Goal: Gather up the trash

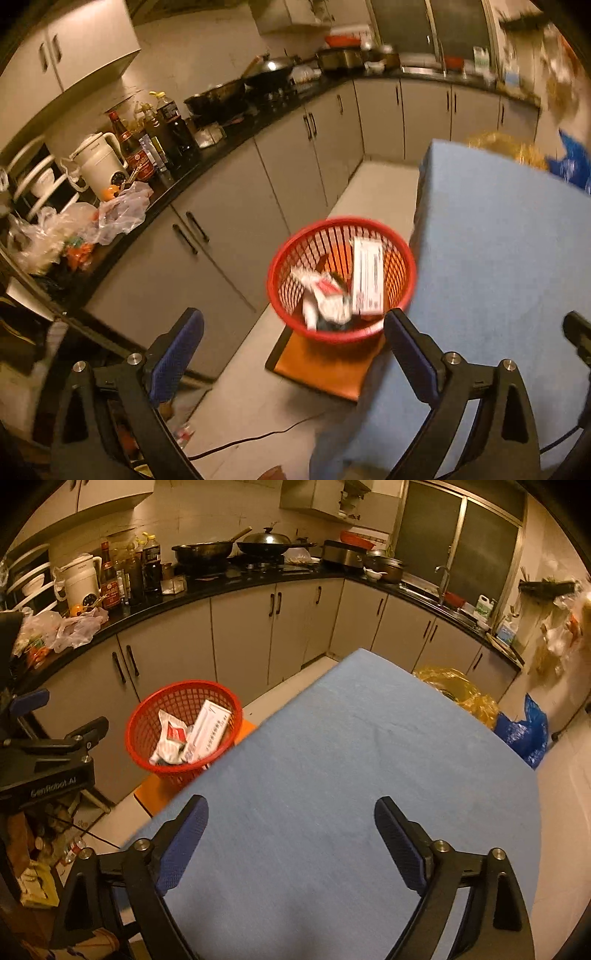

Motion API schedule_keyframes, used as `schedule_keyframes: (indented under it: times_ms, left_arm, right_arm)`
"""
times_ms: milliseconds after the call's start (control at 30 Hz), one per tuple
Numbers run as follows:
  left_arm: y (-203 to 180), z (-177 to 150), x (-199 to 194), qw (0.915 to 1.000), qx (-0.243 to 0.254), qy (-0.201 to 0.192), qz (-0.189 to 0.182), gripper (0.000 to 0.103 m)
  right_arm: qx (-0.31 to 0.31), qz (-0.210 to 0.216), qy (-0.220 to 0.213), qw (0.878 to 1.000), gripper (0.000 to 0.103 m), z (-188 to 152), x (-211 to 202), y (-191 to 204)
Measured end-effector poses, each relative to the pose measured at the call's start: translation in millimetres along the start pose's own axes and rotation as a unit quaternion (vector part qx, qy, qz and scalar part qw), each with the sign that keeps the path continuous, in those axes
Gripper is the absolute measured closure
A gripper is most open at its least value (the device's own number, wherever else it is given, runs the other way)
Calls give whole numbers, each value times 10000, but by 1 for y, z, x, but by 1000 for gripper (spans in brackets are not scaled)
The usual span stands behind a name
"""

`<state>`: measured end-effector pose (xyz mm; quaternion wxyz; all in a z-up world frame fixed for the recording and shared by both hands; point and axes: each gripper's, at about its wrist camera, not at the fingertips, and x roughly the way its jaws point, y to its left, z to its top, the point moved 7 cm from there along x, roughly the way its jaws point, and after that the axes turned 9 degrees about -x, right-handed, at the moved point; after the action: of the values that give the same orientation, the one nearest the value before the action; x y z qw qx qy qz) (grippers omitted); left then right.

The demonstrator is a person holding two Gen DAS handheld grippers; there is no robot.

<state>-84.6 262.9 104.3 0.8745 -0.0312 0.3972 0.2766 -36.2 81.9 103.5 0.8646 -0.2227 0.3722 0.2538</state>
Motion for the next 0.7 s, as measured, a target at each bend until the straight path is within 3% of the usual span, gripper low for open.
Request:
schedule_keyframes:
  times_ms: [100, 267, 700]
  left_arm:
    - [-4, -5, -14, 9997, -187, 65, -134, 6]
    - [-13, -13, -25, 9993, -253, 270, -9, 6]
    - [-12, -24, -46, 9992, -373, 80, 141, 6]
  right_arm:
    - [53, -10, 15, 10000, 8, -15, -9, -10]
    - [-6, 24, -102, 9999, 8, -26, -22, -20]
    - [-566, 201, -326, 9977, 8, -17, -28, -2]
